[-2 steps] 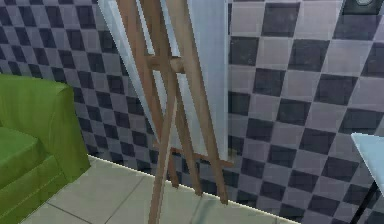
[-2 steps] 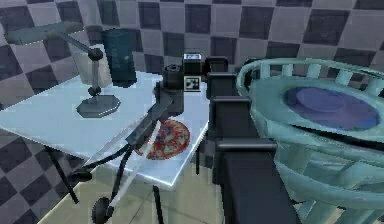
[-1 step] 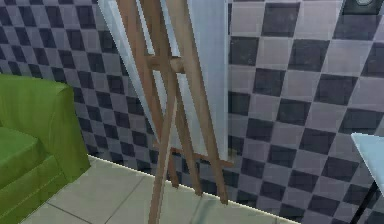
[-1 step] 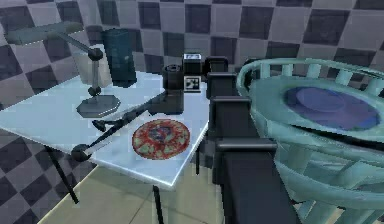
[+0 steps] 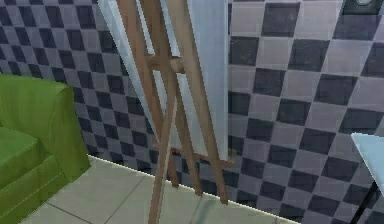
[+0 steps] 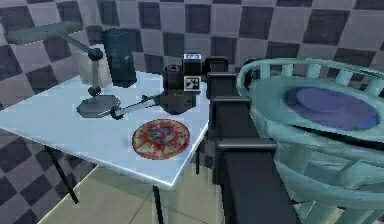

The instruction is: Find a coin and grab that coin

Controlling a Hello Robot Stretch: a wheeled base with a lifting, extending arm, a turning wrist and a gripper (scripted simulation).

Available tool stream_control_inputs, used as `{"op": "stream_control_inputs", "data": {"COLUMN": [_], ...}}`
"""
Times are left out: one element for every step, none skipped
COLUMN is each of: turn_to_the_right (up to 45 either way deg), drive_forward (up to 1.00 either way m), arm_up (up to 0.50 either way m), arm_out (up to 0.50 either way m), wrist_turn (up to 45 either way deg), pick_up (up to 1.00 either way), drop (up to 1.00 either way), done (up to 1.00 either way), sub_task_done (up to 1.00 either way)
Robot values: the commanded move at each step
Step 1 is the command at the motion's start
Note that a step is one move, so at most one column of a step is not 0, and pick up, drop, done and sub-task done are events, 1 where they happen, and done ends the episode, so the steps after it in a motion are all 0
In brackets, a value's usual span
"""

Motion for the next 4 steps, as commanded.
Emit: {"op": "stream_control_inputs", "data": {"turn_to_the_right": [0.0, 0.0, 0.0, 0.0], "drive_forward": [0.0, 0.0, 0.0, 0.0], "arm_up": [0.0, -0.24, 0.0, 0.1], "arm_out": [0.0, 0.0, 0.0, 0.0], "wrist_turn": [21.0, 0.0, 0.0, 0.0], "pick_up": [0.0, 0.0, 1.0, 0.0], "drop": [0.0, 0.0, 0.0, 0.0], "done": [0.0, 0.0, 0.0, 0.0], "sub_task_done": [0.0, 0.0, 0.0, 0.0]}}
